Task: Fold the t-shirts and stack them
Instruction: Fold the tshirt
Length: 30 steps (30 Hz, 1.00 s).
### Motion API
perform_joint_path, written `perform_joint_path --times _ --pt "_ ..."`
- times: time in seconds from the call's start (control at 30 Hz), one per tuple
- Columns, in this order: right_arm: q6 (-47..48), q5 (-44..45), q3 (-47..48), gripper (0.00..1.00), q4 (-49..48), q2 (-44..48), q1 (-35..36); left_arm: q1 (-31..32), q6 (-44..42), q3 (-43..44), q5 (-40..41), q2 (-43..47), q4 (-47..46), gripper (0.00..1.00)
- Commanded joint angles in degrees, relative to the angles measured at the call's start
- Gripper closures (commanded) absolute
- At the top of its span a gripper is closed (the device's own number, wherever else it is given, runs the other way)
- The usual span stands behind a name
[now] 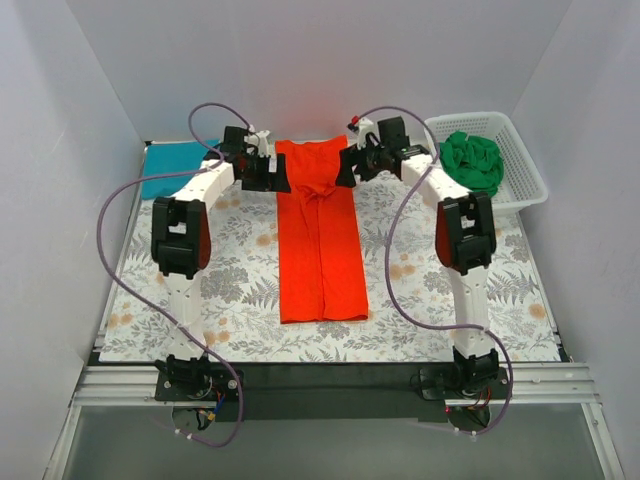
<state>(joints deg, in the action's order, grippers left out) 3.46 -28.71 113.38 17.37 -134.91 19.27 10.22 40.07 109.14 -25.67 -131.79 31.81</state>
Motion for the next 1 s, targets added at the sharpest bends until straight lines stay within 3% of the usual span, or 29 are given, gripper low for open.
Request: perform_joint_path --times 0.0,0.07,0.23,0.33,0.47,0.53,0.6,0.73,0.8,0.97 --pt "9.25 -1.53 -2.18 0.1 0.64 19.11 -0.02 -1.78 -2.63 -7.25 -2.19 20.89 -6.57 0.09" --pt "12.78 -1.0 -5.0 0.02 2.14 24.32 -0.02 -1.87 -3.24 -13.59 -3.5 26.81 -8.95 0.09" --pt "21.46 0.85 -15.38 0.02 7.13 37.95 0.24 -1.61 -8.95 -26.51 -8.08 43.68 -11.86 0.08" --pt "26.74 -2.3 -21.59 0.02 12.41 43.84 0.42 -1.08 -9.83 -33.72 -7.38 48.45 -11.43 0.07" --pt "33.08 -0.21 -32.49 0.02 19.62 50.26 4.28 -1.08 -18.25 -39.69 -17.19 55.38 1.21 0.07" --pt "34.93 2.5 -39.08 0.02 19.99 55.7 8.14 -0.9 -25.35 -46.71 -23.33 58.99 5.17 0.07" --pt "37.05 3.83 -48.84 0.02 19.38 60.53 13.22 0.58 -29.33 -53.03 -24.51 65.73 4.84 0.06" --pt "37.32 0.85 -57.47 0.14 19.11 63.19 15.54 7.52 -34.97 -69.1 -22.07 74.56 0.46 0.09" --pt "38.37 1.02 -60.02 0.19 18.24 63.37 17.02 11.29 -34.89 -72.83 -20.57 76.67 -1.57 0.13" --pt "37.93 2.25 -64.07 0.35 12.71 60.48 21.94 18.77 -34.19 -80.74 -14.07 76.07 -7.99 0.33"
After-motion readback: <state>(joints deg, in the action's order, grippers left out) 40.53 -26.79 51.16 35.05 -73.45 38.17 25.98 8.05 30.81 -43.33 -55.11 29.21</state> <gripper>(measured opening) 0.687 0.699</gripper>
